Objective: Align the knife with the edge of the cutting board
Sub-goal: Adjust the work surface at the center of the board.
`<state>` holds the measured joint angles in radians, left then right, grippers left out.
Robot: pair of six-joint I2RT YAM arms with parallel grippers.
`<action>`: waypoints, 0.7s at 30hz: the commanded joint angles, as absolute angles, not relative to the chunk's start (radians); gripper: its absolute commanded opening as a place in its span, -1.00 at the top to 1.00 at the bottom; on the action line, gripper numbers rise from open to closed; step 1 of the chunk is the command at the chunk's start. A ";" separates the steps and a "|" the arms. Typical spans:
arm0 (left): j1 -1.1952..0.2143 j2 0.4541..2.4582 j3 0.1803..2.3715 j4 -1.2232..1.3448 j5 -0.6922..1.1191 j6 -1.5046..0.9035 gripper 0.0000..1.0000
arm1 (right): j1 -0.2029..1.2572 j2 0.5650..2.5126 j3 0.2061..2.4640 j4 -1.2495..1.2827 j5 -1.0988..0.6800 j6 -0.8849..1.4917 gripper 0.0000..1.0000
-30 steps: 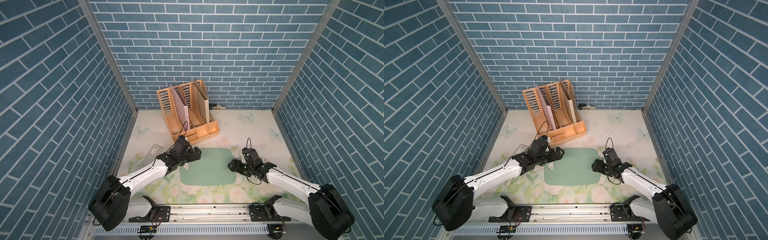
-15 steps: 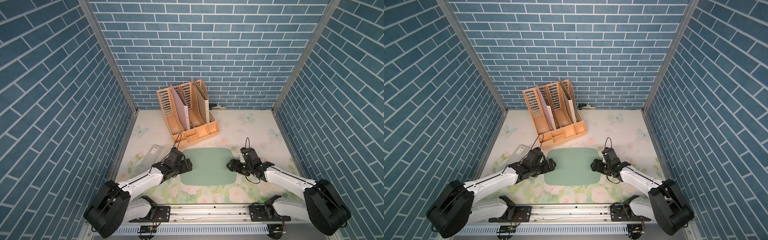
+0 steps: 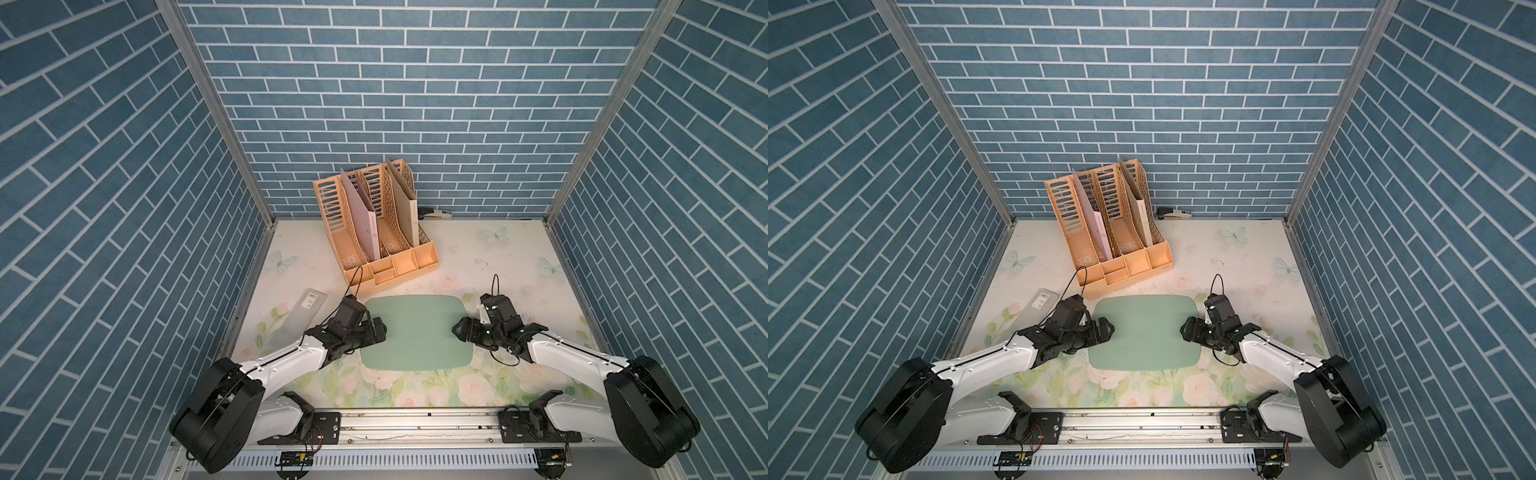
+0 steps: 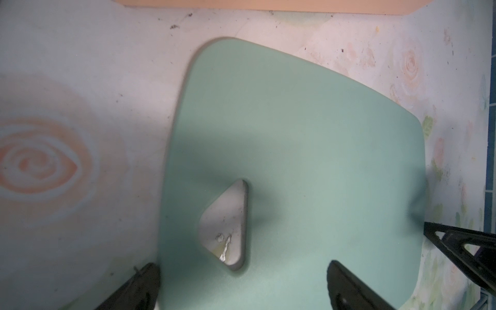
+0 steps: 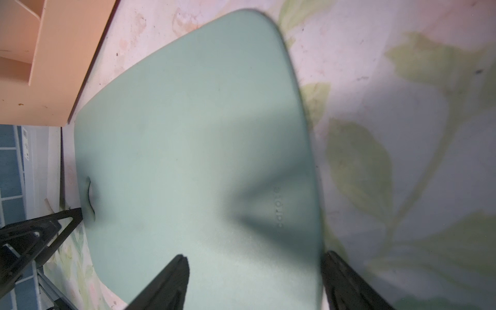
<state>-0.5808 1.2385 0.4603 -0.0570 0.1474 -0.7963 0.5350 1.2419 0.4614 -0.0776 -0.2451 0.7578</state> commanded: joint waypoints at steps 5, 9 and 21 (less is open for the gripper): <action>-0.582 1.281 0.470 -0.012 0.196 -0.801 -0.99 | 0.537 1.300 0.445 -0.080 -0.278 0.753 -0.63; -0.582 1.285 0.486 -0.015 0.190 -0.799 -0.99 | 0.535 1.316 0.455 -0.070 -0.281 0.753 -0.62; -0.583 1.297 0.492 -0.017 0.186 -0.794 -0.99 | 0.535 1.333 0.468 -0.067 -0.284 0.756 -0.62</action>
<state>-0.5735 1.2865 0.4858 -0.0299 0.1242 -0.7948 0.5259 1.3014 0.4877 -0.0250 -0.2325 0.7517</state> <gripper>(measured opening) 0.996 0.809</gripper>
